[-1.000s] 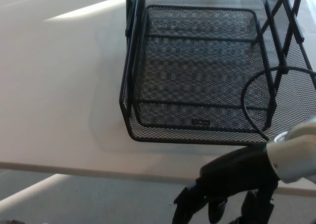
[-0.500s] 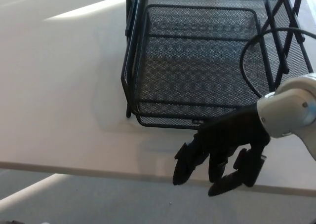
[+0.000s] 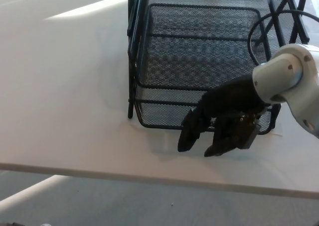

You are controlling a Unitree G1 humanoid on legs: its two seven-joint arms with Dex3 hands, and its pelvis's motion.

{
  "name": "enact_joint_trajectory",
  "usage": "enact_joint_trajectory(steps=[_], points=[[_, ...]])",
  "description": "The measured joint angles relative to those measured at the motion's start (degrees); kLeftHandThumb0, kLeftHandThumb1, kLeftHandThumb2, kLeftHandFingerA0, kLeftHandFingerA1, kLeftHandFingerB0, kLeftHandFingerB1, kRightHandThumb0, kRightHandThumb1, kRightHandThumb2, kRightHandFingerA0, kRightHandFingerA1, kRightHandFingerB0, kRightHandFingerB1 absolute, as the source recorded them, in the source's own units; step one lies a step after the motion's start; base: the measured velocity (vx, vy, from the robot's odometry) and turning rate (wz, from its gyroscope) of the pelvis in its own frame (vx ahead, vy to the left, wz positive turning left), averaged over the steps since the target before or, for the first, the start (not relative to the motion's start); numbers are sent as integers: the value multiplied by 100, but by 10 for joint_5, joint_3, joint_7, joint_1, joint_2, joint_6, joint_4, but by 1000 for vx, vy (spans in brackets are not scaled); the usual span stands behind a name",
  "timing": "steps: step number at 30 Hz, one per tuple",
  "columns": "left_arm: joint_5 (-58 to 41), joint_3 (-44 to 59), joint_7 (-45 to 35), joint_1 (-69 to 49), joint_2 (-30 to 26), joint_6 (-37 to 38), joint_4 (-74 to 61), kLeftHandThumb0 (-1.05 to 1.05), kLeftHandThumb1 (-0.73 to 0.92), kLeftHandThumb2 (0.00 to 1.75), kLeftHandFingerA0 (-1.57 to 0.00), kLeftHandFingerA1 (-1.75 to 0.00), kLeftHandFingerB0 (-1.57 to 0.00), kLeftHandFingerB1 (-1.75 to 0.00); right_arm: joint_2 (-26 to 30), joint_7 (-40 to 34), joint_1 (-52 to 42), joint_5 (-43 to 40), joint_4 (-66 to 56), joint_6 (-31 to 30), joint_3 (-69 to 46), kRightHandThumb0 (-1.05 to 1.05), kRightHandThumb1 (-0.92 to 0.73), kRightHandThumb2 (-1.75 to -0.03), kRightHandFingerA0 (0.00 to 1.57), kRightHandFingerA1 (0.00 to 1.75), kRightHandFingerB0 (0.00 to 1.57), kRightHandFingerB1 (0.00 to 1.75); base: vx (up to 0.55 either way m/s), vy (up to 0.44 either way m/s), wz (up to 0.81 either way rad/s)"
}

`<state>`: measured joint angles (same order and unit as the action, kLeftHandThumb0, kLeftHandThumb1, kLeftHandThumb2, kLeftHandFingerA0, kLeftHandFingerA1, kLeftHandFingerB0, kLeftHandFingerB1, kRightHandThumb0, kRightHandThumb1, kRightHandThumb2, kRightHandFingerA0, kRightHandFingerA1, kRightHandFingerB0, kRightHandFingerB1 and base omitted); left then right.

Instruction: A balck drawer is kept on the middle of the table and the robot uses its right hand to push it back away from the robot

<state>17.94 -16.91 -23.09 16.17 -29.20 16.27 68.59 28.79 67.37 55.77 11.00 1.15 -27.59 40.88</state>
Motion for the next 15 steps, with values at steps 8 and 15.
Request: enact_joint_trajectory(steps=[8, 15], points=[[0, 0, 0, 0, 0, 0, 0, -56, 72, 63, -50, -40, -33, -33, -25, 2, 17, 1, 87, 29, -15, -51, -79, -63, 55, 43, 38, 36, 0, 0, 0], [0, 0, 0, 0, 0, 0, 0, -57, 71, 63, -50, -40, -32, -33, -34, 1, 27, 8, 127, 45, -22, -51, -78, -63, 54, 43, 37, 35, 0, 0, 0]])
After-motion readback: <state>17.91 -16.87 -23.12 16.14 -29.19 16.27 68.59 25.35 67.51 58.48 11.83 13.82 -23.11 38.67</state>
